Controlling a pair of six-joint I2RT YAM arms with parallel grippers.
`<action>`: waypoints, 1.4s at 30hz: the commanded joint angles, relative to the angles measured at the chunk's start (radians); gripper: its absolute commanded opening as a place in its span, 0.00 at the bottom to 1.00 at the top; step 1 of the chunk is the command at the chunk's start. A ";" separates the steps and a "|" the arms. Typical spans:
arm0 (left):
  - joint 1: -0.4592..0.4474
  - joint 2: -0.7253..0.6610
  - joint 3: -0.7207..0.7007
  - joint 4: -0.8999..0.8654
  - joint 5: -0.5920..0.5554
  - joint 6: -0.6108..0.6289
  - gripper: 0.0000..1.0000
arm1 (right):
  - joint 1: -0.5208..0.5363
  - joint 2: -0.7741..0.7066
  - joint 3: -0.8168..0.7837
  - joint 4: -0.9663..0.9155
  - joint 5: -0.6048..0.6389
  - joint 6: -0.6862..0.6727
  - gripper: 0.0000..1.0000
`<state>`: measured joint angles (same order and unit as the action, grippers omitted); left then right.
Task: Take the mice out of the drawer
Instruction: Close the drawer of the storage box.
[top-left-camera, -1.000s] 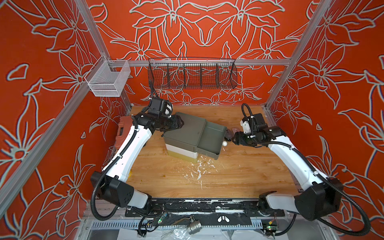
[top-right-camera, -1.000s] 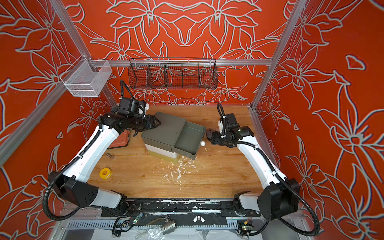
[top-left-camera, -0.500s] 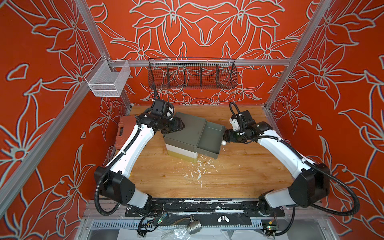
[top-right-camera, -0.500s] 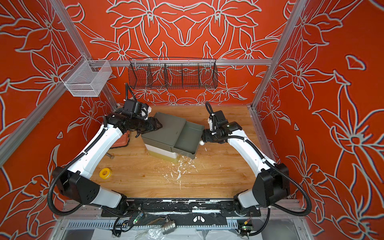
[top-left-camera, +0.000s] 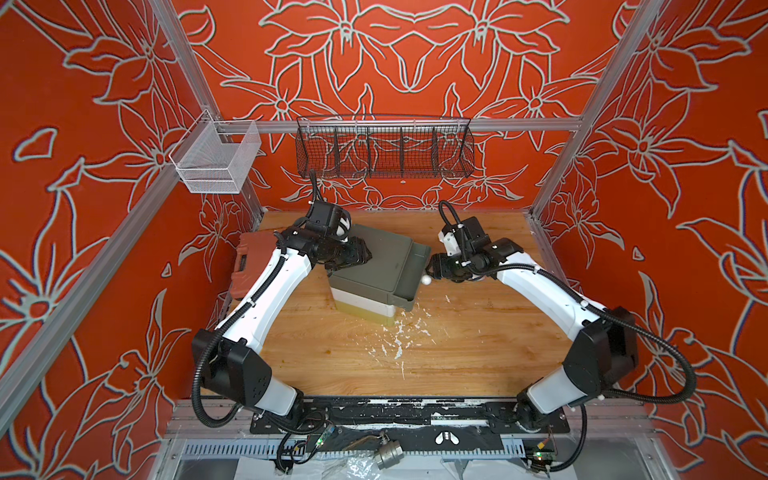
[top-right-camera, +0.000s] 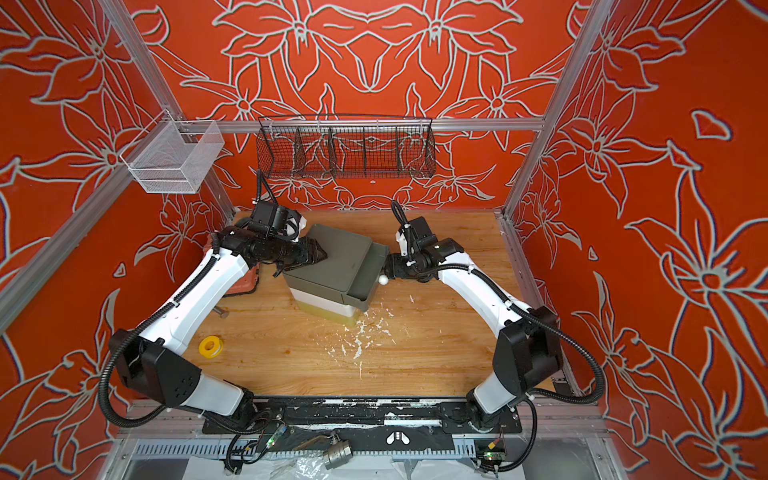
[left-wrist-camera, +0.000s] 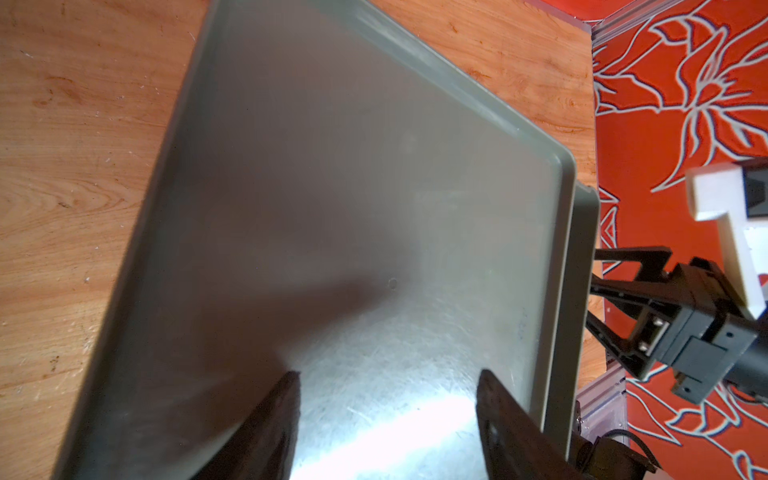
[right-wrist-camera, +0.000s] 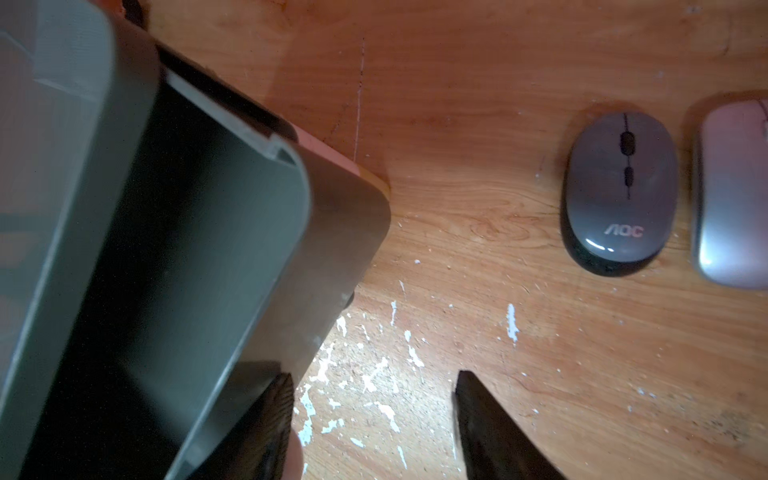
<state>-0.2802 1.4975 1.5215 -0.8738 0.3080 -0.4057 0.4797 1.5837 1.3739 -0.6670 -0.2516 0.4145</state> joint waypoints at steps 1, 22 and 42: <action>-0.011 0.013 -0.001 -0.004 -0.021 -0.006 0.65 | 0.032 0.036 0.043 0.043 -0.036 0.028 0.65; -0.031 0.018 0.022 0.026 -0.092 -0.032 0.64 | 0.067 0.163 0.100 0.175 -0.093 0.100 0.67; -0.033 0.017 0.089 -0.031 -0.122 0.008 0.64 | 0.067 0.117 0.004 0.309 -0.140 0.159 0.71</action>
<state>-0.3080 1.5208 1.5738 -0.8639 0.1997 -0.4156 0.5274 1.7325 1.3926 -0.4072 -0.3527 0.5442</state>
